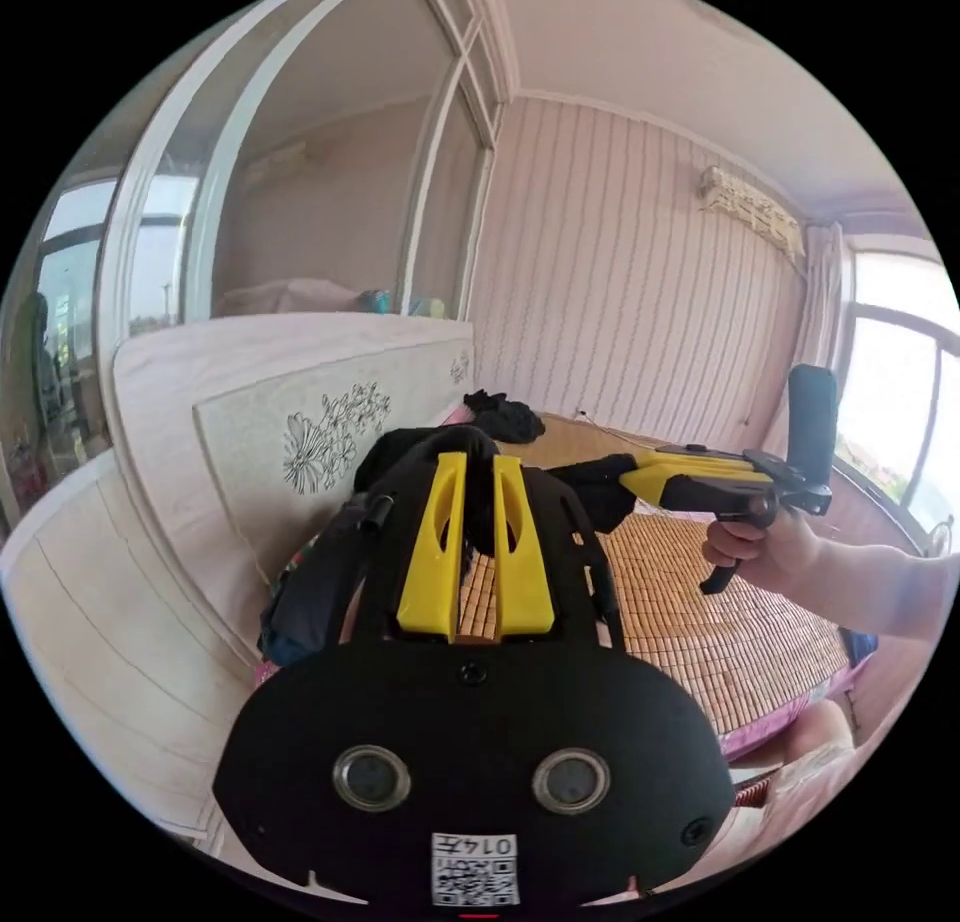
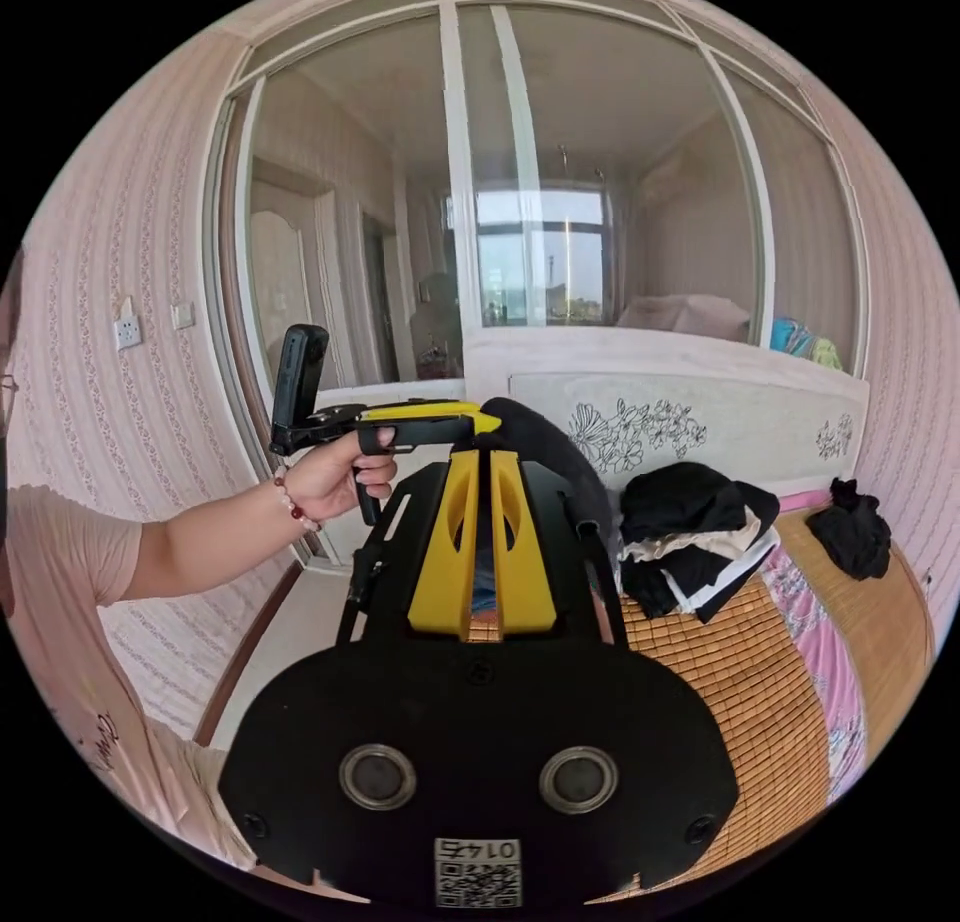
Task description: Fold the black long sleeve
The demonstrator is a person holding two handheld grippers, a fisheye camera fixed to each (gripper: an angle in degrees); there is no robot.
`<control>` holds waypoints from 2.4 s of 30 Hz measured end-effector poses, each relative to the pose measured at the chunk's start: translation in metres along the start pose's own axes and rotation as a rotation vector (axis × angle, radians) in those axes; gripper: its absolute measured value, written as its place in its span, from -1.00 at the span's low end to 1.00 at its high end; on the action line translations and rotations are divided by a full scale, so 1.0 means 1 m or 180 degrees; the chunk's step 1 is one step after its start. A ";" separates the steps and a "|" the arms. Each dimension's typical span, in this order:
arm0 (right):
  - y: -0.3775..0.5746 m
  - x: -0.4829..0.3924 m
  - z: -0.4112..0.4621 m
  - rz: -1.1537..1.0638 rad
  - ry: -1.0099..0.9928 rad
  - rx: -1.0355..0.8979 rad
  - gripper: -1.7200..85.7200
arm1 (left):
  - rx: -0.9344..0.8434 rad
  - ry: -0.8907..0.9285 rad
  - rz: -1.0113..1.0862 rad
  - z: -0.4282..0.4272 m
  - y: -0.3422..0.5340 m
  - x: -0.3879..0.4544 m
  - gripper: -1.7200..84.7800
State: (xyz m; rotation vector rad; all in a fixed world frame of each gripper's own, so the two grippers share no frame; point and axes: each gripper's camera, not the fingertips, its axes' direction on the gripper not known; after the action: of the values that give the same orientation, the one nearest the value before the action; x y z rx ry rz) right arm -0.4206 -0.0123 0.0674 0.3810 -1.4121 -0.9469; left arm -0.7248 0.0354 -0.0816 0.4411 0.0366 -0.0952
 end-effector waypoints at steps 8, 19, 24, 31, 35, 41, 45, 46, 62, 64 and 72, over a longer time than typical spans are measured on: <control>0.031 -0.001 -0.173 0.0181 -0.0148 0.0381 -0.94 | -0.0029 0.0546 0.0600 0.002 -0.038 0.114 -0.98; 0.146 0.031 -0.414 0.1482 -0.0332 0.1183 -0.94 | 0.0045 0.1834 0.1490 0.044 -0.062 0.309 -0.96; 0.307 0.106 -0.513 0.3230 0.0643 0.1246 -0.95 | -0.0536 0.1544 0.1566 0.172 -0.041 0.387 -0.85; 0.477 0.075 -0.586 0.4250 0.1706 0.0474 -0.96 | -0.1594 0.1924 0.1059 0.270 0.080 0.425 -0.75; 0.487 0.067 -0.548 0.3916 0.2043 -0.0667 -0.94 | -0.2218 0.1895 0.0908 0.296 0.150 0.442 -0.74; 0.477 0.062 -0.478 0.3354 0.1650 -0.1355 -0.73 | -0.2716 0.1133 0.0819 0.329 0.206 0.474 -0.65; 0.479 0.057 -0.486 0.3456 0.1602 -0.1180 -0.77 | -0.3011 0.1254 0.0636 0.354 0.209 0.477 -0.74; 0.481 0.055 -0.494 0.3542 0.1564 -0.1229 -0.86 | -0.3164 0.1458 0.0588 0.360 0.210 0.476 -0.84; 0.359 -0.085 -0.733 0.2076 0.1459 0.1323 -0.96 | -0.1092 0.2283 0.0460 0.251 0.062 0.429 -0.98; 0.324 -0.111 -0.758 0.1620 0.1463 0.1553 -0.97 | -0.0510 0.2483 0.0521 0.214 0.024 0.429 -0.98; 0.212 -0.120 -0.833 0.0819 0.1758 0.1446 -0.97 | 0.0266 0.2621 0.0838 0.178 -0.084 0.432 -0.98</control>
State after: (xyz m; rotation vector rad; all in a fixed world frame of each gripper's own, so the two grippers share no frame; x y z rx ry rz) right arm 0.4435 -0.0465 -0.0026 0.7182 -1.1138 -0.2651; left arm -0.3008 -0.1526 0.0199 0.5407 0.7838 0.3509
